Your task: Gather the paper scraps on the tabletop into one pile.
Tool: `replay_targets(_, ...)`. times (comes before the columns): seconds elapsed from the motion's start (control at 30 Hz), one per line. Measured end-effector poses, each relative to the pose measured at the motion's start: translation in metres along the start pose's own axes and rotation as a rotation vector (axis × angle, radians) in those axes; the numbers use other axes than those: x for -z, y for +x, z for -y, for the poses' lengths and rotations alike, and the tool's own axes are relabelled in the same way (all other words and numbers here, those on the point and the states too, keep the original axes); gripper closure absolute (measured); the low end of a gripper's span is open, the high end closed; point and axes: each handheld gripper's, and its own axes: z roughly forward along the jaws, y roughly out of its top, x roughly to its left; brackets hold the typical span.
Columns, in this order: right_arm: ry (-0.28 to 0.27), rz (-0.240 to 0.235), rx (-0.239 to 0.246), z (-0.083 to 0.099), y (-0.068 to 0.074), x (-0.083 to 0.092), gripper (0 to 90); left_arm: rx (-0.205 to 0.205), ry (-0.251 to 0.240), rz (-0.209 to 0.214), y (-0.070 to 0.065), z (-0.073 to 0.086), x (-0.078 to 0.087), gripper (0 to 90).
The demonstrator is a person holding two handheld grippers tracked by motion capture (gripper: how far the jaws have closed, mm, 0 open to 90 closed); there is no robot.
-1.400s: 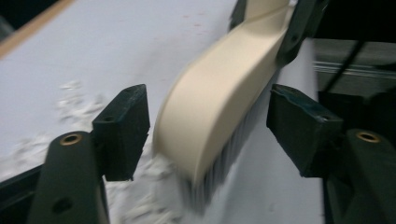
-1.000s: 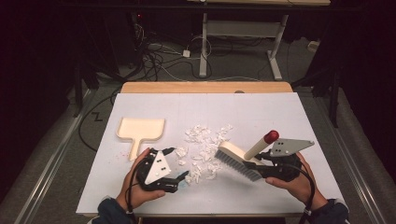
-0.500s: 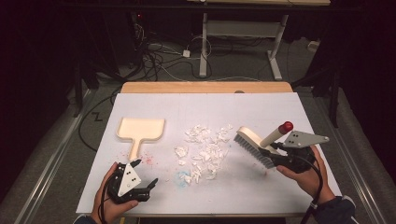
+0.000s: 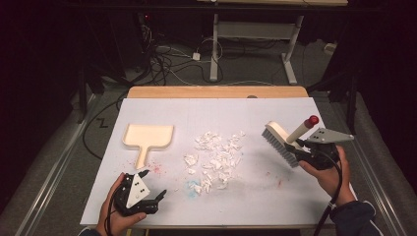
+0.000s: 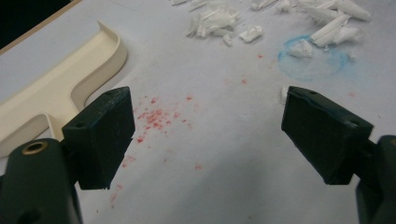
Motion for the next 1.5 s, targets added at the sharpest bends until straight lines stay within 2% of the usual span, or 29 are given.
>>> replay_targets(0.13, -0.002, 0.022, -0.029, 0.000, -0.012, -0.009, 68.0, -0.001, 0.007, -0.001, 0.000, 0.000, -0.001, 16.3)
replay_targets(0.3, 0.025, 0.051, 0.001, -0.008, -0.015, -0.024, 68.0, 0.000, 0.018, -0.003, -0.001, 0.002, -0.001, 16.3)
replay_targets(0.4, 0.029, 0.053, 0.018, -0.017, -0.017, -0.036, 68.0, 0.014, 0.003, -0.002, 0.001, 0.001, -0.001, 16.3)
replay_targets(0.53, 0.042, 0.062, 0.034, -0.028, -0.015, -0.052, 68.0, 0.008, 0.009, -0.002, -0.001, 0.001, -0.001, 16.3)
replay_targets(0.63, 0.072, 0.069, 0.049, -0.035, -0.012, -0.067, 68.0, 0.010, 0.013, -0.001, 0.000, 0.001, -0.002, 16.3)
replay_targets(0.67, 0.086, 0.083, 0.062, -0.039, -0.010, -0.077, 68.0, 0.010, 0.012, -0.003, -0.001, 0.001, -0.002, 16.3)
replay_targets(0.7, 0.086, 0.083, 0.062, -0.039, -0.010, -0.077, 68.0, 0.009, 0.012, -0.004, -0.001, 0.001, -0.002, 16.3)
replay_targets(0.8, 0.108, 0.114, 0.085, -0.044, -0.004, -0.093, 68.0, 0.007, 0.011, -0.005, -0.001, 0.001, -0.002, 16.3)
replay_targets(1.0, 0.175, 0.165, 0.163, -0.057, 0.010, -0.120, 68.1, 0.007, 0.012, -0.004, 0.000, 0.001, -0.003, 16.3)
replay_targets(1.07, 0.188, 0.148, 0.175, -0.059, 0.016, -0.125, 68.1, 0.004, 0.017, -0.003, 0.000, 0.001, -0.004, 16.3)
replay_targets(1.13, 0.199, 0.149, 0.209, -0.060, 0.026, -0.130, 68.1, 0.000, 0.020, 0.001, 0.000, 0.001, -0.004, 16.3)
replay_targets(1.17, 0.204, 0.137, 0.227, -0.059, 0.031, -0.131, 68.0, -0.003, 0.020, 0.000, -0.001, 0.001, -0.004, 16.3)
replay_targets(1.2, 0.216, 0.112, 0.270, -0.057, 0.044, -0.133, 67.9, -0.005, 0.019, 0.001, -0.001, 0.001, -0.004, 16.3)
replay_targets(1.23, 0.216, 0.112, 0.270, -0.057, 0.044, -0.133, 67.9, -0.004, 0.018, 0.003, -0.001, 0.001, -0.004, 16.3)
replay_targets(1.27, 0.216, 0.106, 0.293, -0.056, 0.051, -0.133, 67.8, -0.004, 0.020, 0.003, -0.001, 0.001, -0.004, 16.3)
replay_targets(1.37, 0.199, 0.060, 0.338, -0.051, 0.070, -0.127, 67.6, 0.002, 0.018, 0.002, 0.000, 0.001, -0.004, 16.3)
replay_targets(1.5, 0.179, -0.006, 0.373, -0.044, 0.090, -0.115, 67.5, 0.000, 0.019, 0.002, -0.001, 0.001, -0.004, 16.3)
